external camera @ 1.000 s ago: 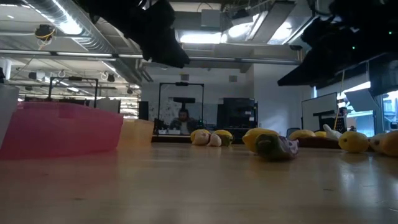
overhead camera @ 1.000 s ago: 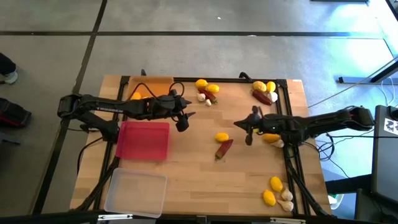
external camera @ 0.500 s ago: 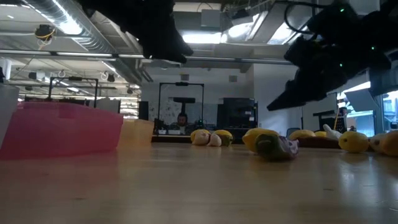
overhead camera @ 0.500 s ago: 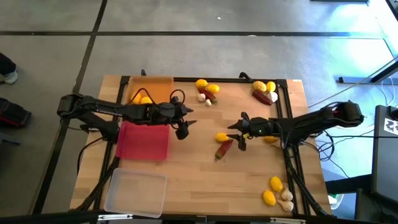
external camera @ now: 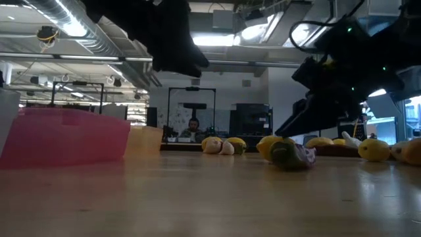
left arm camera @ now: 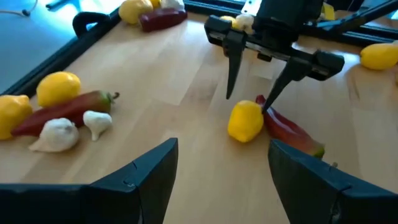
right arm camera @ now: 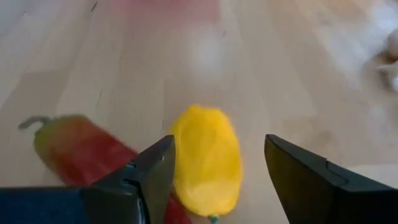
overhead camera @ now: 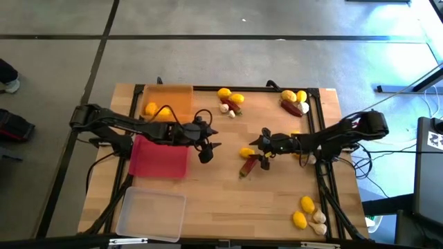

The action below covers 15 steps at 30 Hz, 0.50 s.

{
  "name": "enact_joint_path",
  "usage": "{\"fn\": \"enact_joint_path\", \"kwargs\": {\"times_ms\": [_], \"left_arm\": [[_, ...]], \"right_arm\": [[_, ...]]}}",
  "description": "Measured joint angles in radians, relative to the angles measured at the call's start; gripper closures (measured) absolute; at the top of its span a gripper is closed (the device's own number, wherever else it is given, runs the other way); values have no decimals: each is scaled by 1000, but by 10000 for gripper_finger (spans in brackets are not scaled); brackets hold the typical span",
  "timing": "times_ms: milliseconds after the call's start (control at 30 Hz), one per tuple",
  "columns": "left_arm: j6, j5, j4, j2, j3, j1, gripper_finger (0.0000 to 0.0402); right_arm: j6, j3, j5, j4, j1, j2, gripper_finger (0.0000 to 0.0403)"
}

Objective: Sort produce into baskets
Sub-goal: Put the lemon into the yellow bin

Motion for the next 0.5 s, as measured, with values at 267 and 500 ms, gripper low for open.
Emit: {"fn": "enact_joint_path", "kwargs": {"times_ms": [267,500], "left_arm": [[4,0,23,31,0,0,158],[4,-1,20,31,0,0,158]], "right_arm": [[-9,-1,-29,67,-10,96,159],[-15,-1,-27,86,-42,99,178]]}}
